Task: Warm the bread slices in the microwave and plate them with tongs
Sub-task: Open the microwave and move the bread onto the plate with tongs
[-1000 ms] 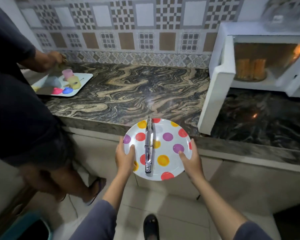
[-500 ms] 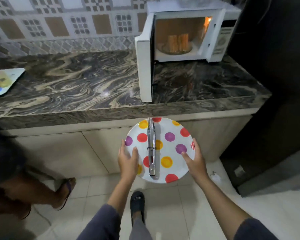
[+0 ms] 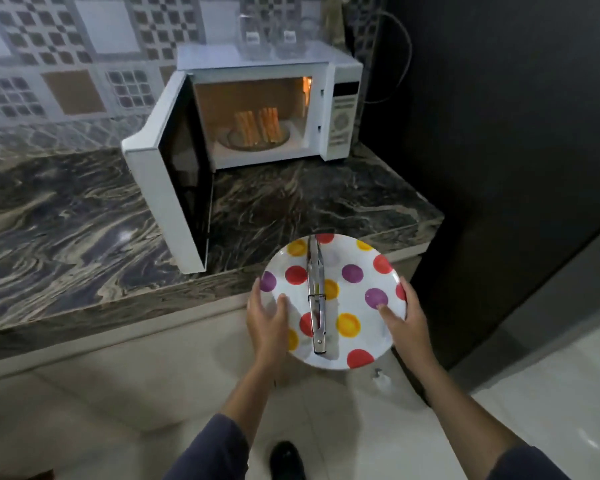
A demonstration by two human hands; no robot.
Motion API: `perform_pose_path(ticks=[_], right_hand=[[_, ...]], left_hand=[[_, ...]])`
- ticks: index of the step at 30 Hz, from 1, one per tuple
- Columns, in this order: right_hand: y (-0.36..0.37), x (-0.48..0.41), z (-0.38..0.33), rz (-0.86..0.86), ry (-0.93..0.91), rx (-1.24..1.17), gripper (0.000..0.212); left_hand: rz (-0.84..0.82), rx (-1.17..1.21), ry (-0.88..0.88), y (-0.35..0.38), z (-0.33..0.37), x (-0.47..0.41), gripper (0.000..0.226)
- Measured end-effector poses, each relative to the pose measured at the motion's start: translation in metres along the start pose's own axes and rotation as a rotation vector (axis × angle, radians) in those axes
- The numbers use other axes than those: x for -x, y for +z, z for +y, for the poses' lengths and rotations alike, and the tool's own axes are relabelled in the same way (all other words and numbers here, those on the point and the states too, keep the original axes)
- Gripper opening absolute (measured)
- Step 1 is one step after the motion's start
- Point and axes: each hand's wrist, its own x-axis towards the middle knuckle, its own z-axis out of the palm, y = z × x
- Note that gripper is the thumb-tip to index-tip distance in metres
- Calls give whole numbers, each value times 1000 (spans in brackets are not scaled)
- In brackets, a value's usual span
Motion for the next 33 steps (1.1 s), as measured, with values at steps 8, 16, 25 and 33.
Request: perform_pose_path(ticks=[8,16,25,33], right_hand=[[31,-141,-28,-7,-18,23,56],[76,-266,-36,-176,16,96,61],[122,-385,-30,-446,-24,170,55],[137,-428,-18,-504,-69,378,47]], left_hand=[[-4,101,32,67,36,-118,46],[124,-53,49,92,50,-220,46],[294,-161,-57,121,40,-288,42],[312,-425,-115,139,37,-308,48]])
